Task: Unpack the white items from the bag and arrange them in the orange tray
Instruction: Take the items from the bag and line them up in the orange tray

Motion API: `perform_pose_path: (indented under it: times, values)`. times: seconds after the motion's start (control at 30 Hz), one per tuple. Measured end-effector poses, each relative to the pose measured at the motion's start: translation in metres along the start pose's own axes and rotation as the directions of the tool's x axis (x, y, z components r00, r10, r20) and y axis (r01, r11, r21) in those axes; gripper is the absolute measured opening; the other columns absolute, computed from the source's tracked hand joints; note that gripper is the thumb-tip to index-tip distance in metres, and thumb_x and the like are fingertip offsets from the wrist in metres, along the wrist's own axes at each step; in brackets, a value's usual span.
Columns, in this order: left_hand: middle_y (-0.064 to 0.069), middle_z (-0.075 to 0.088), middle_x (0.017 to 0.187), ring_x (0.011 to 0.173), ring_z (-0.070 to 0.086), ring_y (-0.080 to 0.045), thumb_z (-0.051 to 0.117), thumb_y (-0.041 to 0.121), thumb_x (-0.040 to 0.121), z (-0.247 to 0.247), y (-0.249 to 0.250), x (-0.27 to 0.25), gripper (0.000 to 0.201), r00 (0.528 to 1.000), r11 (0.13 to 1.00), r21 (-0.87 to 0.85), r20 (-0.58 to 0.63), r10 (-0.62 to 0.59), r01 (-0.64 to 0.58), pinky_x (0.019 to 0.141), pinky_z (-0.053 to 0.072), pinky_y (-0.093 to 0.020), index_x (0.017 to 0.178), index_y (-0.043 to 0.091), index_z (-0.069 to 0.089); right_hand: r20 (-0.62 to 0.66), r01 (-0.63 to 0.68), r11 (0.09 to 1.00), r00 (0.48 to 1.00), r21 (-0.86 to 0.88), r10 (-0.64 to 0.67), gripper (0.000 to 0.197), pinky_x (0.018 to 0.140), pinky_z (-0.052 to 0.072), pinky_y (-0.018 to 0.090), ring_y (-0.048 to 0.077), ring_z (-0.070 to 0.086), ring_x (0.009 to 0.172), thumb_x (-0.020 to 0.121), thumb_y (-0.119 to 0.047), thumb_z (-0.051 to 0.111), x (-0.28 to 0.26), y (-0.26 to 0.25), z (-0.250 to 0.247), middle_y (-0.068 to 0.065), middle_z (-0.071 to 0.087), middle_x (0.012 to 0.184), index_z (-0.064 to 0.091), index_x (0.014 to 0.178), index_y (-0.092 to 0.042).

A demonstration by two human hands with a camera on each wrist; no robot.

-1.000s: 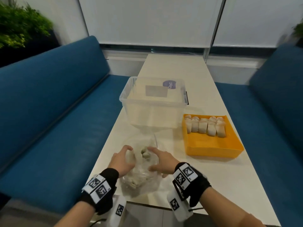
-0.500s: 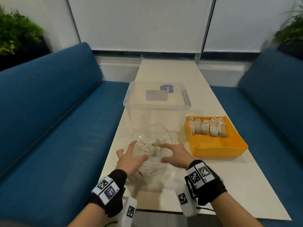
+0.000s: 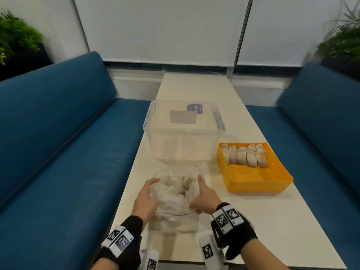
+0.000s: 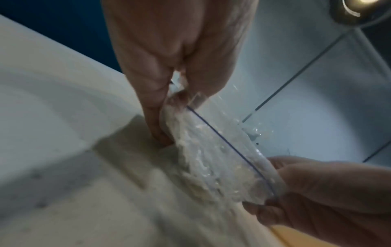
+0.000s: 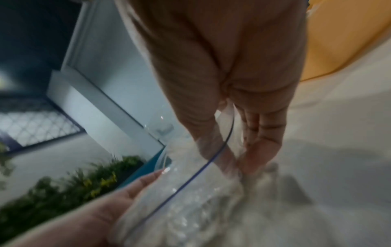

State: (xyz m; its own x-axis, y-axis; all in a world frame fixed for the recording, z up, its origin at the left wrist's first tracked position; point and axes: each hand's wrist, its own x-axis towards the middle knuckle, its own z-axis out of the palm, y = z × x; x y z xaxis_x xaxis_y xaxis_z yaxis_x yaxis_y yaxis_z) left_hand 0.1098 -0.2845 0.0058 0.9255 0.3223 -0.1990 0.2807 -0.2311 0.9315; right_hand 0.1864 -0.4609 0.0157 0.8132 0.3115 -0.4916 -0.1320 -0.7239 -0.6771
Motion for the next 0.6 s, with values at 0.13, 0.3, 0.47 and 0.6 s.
perform_pose_path:
  times: [0.13, 0.3, 0.47, 0.6]
  values:
    - [-0.004, 0.026, 0.141, 0.121, 0.041, -0.023, 0.059, 0.011, 0.086, 0.006, 0.01, 0.002, 0.053, 1.0, 0.937, 0.347, 0.004, 0.025, -0.024, 0.103, 0.039, -0.035, 0.131, 0.036, 0.049, -0.005, -0.05, 0.995, 0.999, -0.086, 0.05, 0.102, 0.089, 0.046, 0.027, 0.033, 0.051, 0.121, 0.083, -0.001, 0.06, 0.002, 0.004, 0.014, 0.019, 0.046, 0.136, -0.014, 0.151, -0.018]
    - [0.004, 0.052, 0.1, 0.088, 0.054, -0.013, 0.058, 0.011, 0.089, 0.024, 0.052, 0.007, 0.008, 0.898, 0.814, 0.449, -0.057, 0.437, -0.368, 0.078, 0.041, -0.021, 0.093, 0.016, 0.063, -0.013, -0.058, 0.989, 0.998, -0.136, 0.057, 0.097, 0.093, 0.045, 0.03, 0.033, 0.051, 0.122, 0.083, -0.005, 0.063, 0.009, 0.005, 0.018, 0.019, 0.049, 0.133, -0.005, 0.151, -0.015]
    - [-0.013, 0.05, 0.126, 0.109, 0.054, -0.027, 0.061, 0.054, 0.085, 0.051, 0.043, 0.035, 0.063, 0.995, 0.671, 0.739, 0.008, -0.097, 0.059, 0.085, 0.044, -0.032, 0.123, 0.005, 0.051, -0.014, -0.063, 0.977, 0.998, -0.205, 0.061, 0.095, 0.094, 0.048, 0.031, 0.032, 0.054, 0.119, 0.084, -0.006, 0.064, 0.015, 0.005, 0.02, 0.019, 0.053, 0.13, -0.003, 0.151, -0.012]
    - [-0.009, 0.04, 0.133, 0.119, 0.042, -0.027, 0.046, 0.073, 0.083, 0.072, 0.032, 0.037, 0.084, 0.999, 0.547, 0.836, 0.02, 0.025, -0.03, 0.092, 0.041, -0.035, 0.137, 0.009, 0.037, -0.001, -0.098, 0.969, 0.995, -0.227, 0.1, 0.095, 0.098, 0.045, 0.032, 0.031, 0.049, 0.125, 0.085, -0.009, 0.064, 0.017, 0.004, 0.017, 0.018, 0.048, 0.138, -0.005, 0.151, -0.007]
